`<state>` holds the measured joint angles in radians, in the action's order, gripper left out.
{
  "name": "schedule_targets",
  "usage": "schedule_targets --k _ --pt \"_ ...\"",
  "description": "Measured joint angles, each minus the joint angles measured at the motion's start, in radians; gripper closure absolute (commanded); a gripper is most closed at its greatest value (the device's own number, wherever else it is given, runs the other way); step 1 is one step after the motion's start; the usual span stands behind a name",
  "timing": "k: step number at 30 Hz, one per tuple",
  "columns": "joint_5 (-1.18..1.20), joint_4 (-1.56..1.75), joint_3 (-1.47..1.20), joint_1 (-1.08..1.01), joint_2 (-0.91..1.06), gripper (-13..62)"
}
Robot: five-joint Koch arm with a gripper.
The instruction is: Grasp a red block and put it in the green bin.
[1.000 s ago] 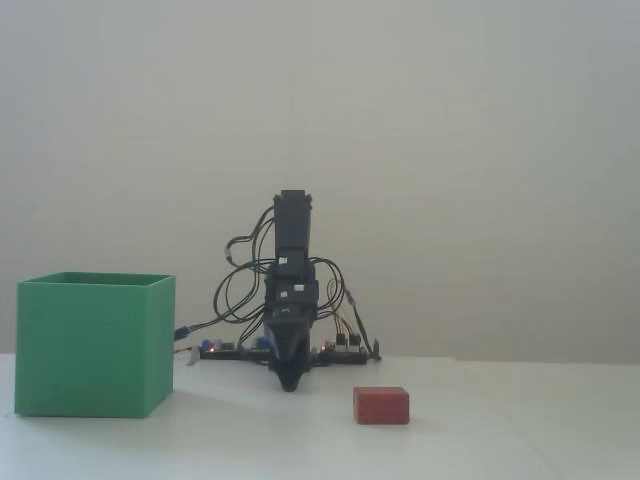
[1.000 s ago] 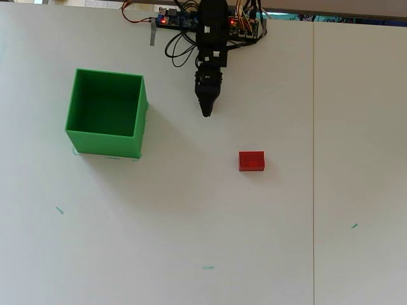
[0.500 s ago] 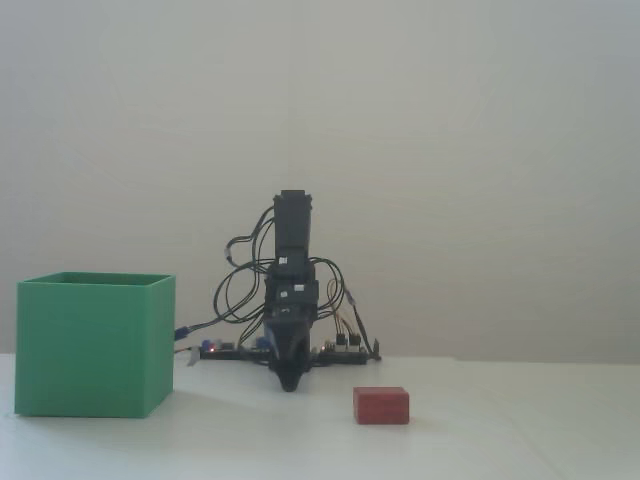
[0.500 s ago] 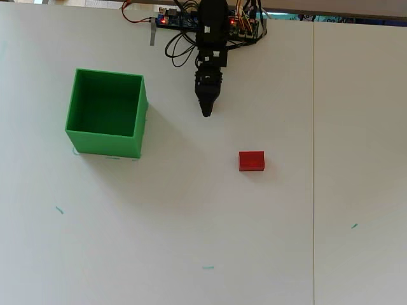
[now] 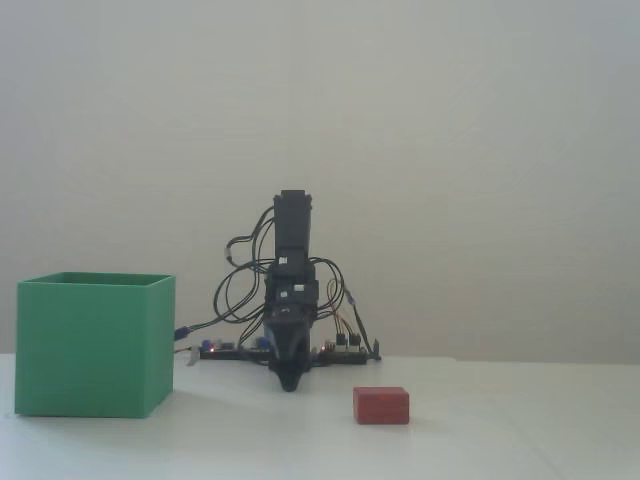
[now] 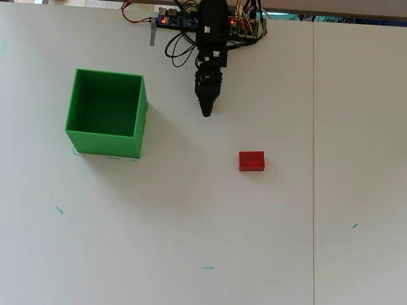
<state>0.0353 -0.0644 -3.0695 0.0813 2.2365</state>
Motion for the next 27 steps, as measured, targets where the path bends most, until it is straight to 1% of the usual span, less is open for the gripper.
schedule_targets --k 13,15,18,21,25,27 --pt "0.000 0.000 0.000 -0.003 0.000 15.8" --pt "0.000 0.000 0.000 -0.002 0.000 16.7" --pt "0.000 0.000 0.000 0.005 0.000 21.8" --pt "0.000 0.000 0.000 0.005 0.000 18.8" --pt "-0.005 0.011 0.046 0.006 0.000 17.8" --pt "-0.046 0.012 0.060 0.011 0.000 17.7"
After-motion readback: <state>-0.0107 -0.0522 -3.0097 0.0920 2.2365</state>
